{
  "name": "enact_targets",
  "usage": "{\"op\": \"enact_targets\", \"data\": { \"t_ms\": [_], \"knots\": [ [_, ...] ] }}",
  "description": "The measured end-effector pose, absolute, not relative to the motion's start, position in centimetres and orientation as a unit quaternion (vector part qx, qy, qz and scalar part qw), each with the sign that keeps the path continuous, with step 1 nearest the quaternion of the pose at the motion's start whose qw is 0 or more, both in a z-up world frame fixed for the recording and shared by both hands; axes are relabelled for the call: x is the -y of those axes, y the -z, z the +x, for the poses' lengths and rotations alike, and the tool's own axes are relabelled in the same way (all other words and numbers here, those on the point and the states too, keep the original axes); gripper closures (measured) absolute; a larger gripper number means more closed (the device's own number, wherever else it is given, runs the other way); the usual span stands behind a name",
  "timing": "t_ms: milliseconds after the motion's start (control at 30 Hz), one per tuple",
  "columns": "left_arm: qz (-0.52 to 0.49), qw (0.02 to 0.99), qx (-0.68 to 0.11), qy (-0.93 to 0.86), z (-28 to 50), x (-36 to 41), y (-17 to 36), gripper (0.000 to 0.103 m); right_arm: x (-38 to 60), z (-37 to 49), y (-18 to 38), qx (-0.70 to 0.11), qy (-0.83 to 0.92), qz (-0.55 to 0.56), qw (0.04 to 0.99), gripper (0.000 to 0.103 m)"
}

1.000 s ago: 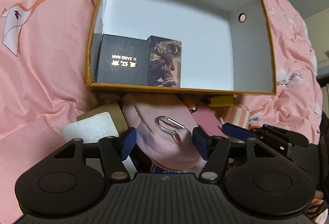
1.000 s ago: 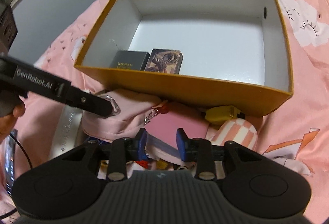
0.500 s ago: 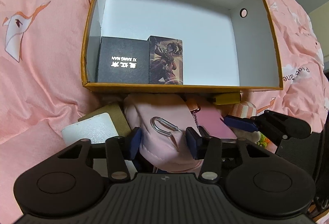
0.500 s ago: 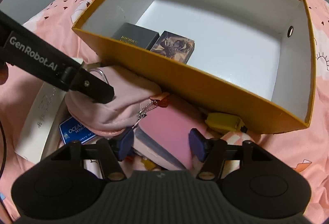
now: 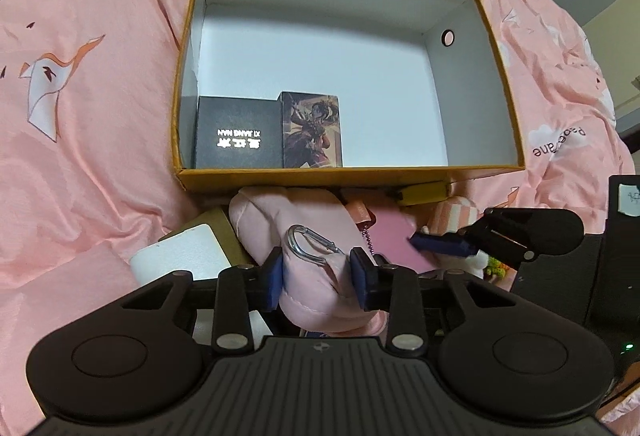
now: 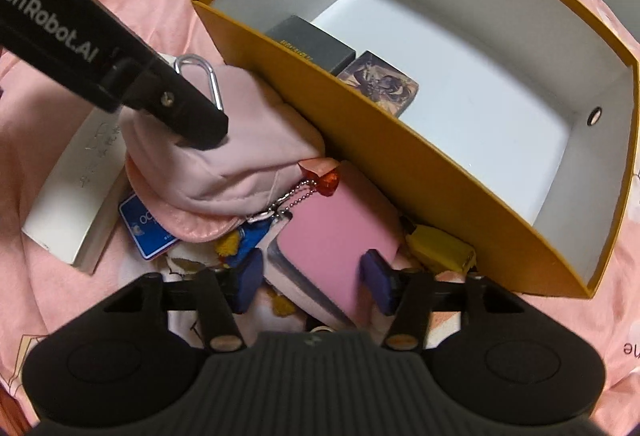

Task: Organize objects
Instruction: 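Grasp the pink pouch with the left tool while the right tool grasps the pink card wallet, then carry the pink pouch with the left tool while the right tool carries the pink wallet inside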

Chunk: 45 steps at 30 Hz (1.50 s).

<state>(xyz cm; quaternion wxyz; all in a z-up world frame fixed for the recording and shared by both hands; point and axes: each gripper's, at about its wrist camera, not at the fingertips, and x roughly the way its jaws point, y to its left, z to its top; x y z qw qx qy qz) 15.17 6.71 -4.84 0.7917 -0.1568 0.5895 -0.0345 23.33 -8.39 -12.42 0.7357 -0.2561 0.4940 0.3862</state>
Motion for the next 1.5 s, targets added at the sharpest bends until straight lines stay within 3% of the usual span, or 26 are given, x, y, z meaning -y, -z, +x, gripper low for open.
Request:
{"op": "enact_targets", "data": {
  "t_ms": [100,367,767,1100,1233,1500],
  "knots": [
    [-0.157,0.796,-0.584,0.038,14.8,-6.7,4.3,0.065,8.6,23.0,11.4,-0.484,-0.393,-0.263,0.736,0.072],
    [-0.179,0.805,-0.563,0.053,13.4,-7.8,1.8,0.067,8.4,21.3,9.4,-0.439,-0.396,-0.298,0.749,0.089],
    [-0.201,0.837,-0.502,0.082,12.0,-8.7,-4.5,0.068,9.8,19.3,2.9,-0.375,-0.378,-0.308,0.788,0.091],
    [-0.173,0.867,-0.464,0.063,16.3,-9.1,-7.3,0.067,9.4,19.8,-4.0,-0.301,-0.397,-0.32,0.806,0.091],
    [-0.163,0.867,-0.468,0.042,19.3,-9.4,-5.3,0.068,7.9,22.7,-3.7,-0.294,-0.386,-0.328,0.81,0.091],
    [-0.115,0.867,-0.484,0.014,24.9,-9.8,-0.1,0.068,5.2,28.6,2.1,-0.31,-0.368,-0.348,0.805,0.091]
  ]
}}
